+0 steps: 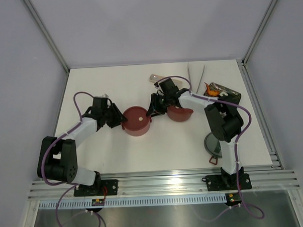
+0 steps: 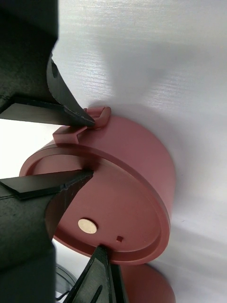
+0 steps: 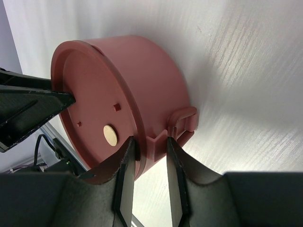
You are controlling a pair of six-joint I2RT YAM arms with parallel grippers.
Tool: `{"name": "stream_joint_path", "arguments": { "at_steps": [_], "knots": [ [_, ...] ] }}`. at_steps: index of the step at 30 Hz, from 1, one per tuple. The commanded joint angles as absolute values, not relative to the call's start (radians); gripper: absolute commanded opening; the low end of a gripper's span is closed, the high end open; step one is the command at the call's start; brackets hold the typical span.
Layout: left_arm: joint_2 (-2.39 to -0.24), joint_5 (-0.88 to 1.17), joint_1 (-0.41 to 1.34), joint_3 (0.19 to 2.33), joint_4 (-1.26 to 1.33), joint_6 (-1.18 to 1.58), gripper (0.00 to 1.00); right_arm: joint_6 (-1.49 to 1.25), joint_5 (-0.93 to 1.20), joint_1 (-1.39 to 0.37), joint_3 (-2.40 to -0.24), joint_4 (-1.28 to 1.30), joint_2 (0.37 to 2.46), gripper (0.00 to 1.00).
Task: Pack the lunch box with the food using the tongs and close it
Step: Pick up the packing box from the center of the board.
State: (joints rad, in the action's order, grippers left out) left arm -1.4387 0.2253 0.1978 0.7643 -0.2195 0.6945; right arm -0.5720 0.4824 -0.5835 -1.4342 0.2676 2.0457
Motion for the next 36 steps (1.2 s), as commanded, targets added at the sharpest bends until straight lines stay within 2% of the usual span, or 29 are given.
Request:
{"name": "stream_joint_path", "arguments": {
  "at_steps": [1,4,27,36],
  "knots": [
    [-1.440,0.247,0.216,0.765,-0.247,0.683,0.06,-0.577,0.526,-0.606,-1.471,0.224,2.014,0.00],
    [-1.416,0.247,0.215,0.794,-0.274,0.672,0.00,-0.572,0.506,-0.606,-1.476,0.239,1.979,0.00],
    [-1.413,0.298,0.282,1.020,-0.362,0.683,0.00,-0.594,0.364,-0.606,-1.509,0.308,1.789,0.00],
    [-1.465,0.304,0.328,1.190,-0.440,0.660,0.00,-0.623,0.272,-0.578,-1.506,0.351,1.700,0.00]
  ]
}}
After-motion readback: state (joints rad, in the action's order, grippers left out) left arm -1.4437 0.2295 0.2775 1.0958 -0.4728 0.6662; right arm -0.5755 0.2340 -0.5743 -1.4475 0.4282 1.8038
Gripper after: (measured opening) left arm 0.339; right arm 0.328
